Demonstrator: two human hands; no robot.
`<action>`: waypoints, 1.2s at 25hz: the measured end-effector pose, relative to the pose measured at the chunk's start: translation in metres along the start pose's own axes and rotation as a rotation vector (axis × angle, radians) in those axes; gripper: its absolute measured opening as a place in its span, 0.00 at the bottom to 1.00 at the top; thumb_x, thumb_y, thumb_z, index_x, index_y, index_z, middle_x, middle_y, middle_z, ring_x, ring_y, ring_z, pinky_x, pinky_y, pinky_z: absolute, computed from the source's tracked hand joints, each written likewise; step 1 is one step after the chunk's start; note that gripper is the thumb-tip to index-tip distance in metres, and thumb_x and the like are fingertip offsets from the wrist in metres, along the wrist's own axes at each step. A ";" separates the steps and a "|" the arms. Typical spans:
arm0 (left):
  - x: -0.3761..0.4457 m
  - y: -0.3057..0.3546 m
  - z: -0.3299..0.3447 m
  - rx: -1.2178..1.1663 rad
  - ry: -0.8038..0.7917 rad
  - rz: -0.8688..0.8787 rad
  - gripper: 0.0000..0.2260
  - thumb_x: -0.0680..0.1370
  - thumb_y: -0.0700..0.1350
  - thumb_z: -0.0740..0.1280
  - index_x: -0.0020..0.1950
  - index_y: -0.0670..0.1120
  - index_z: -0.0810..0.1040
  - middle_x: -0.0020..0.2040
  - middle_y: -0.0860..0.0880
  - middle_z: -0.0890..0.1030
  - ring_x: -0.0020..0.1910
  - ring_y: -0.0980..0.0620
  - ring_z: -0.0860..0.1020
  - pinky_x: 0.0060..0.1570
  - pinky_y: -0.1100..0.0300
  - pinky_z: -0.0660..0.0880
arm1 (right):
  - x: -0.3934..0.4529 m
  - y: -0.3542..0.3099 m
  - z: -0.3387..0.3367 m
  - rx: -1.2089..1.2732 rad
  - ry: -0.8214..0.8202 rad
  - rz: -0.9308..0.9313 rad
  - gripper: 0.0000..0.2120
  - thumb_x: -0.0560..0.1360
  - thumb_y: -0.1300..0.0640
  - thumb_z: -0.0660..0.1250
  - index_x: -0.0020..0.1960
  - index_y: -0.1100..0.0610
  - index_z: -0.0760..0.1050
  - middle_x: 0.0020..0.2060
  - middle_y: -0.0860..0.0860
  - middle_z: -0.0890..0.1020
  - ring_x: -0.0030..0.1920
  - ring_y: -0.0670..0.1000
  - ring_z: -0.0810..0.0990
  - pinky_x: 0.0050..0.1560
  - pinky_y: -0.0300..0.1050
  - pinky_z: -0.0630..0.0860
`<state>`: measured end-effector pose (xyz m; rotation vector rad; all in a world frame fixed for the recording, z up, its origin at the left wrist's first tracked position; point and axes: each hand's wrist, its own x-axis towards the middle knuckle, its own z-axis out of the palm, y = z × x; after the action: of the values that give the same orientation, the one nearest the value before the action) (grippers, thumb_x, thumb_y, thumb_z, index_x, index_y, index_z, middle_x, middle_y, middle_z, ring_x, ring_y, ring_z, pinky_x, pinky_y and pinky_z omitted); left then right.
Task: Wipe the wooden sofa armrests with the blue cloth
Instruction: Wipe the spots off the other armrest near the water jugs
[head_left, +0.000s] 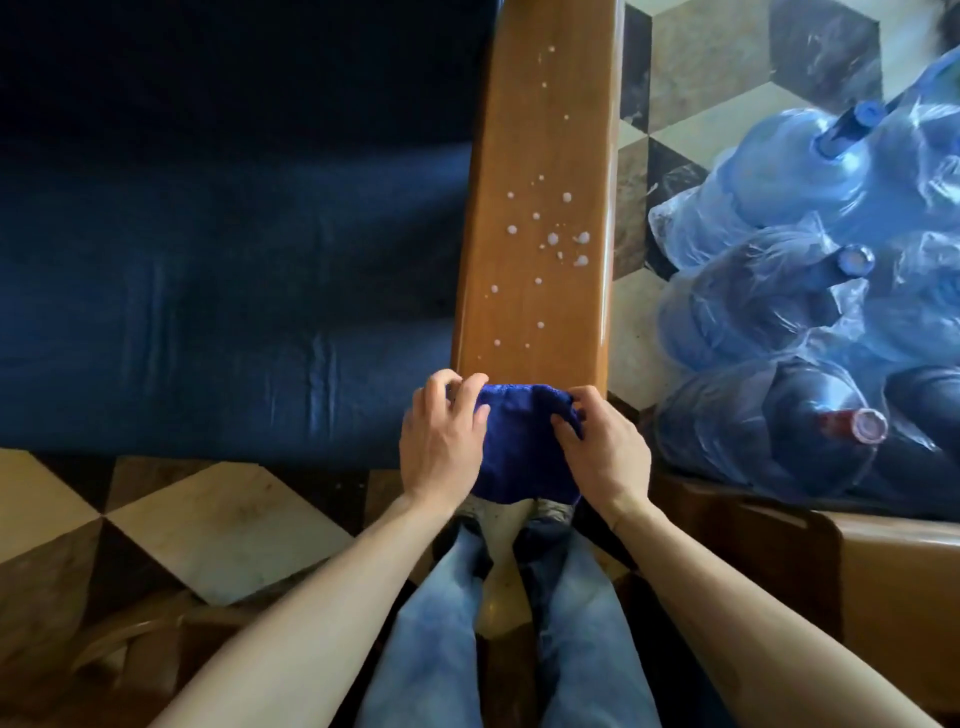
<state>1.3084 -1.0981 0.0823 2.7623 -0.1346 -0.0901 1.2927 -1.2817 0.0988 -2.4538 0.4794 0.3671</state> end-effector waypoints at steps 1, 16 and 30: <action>-0.007 0.004 0.006 0.037 0.029 0.097 0.16 0.78 0.49 0.66 0.66 0.51 0.74 0.64 0.43 0.75 0.58 0.40 0.75 0.53 0.44 0.76 | 0.000 0.002 0.003 -0.005 0.018 -0.006 0.10 0.77 0.48 0.66 0.58 0.46 0.73 0.51 0.46 0.81 0.53 0.54 0.79 0.45 0.50 0.76; 0.122 0.046 0.048 0.311 -0.226 0.271 0.30 0.76 0.73 0.48 0.77 0.69 0.51 0.82 0.53 0.48 0.80 0.41 0.46 0.71 0.27 0.43 | 0.080 0.014 0.004 -0.011 0.269 -0.242 0.24 0.79 0.48 0.58 0.74 0.52 0.68 0.72 0.54 0.71 0.67 0.56 0.70 0.63 0.53 0.69; 0.153 0.010 0.042 0.384 -0.242 0.714 0.30 0.76 0.67 0.55 0.77 0.66 0.57 0.82 0.51 0.53 0.80 0.39 0.50 0.71 0.27 0.47 | 0.072 0.009 0.036 -0.470 -0.152 -1.234 0.21 0.81 0.50 0.59 0.73 0.51 0.71 0.73 0.53 0.72 0.73 0.57 0.70 0.75 0.55 0.59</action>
<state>1.4562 -1.1384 0.0405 2.8687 -1.2984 -0.2243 1.3477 -1.2845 0.0396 -2.5832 -1.2778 0.1180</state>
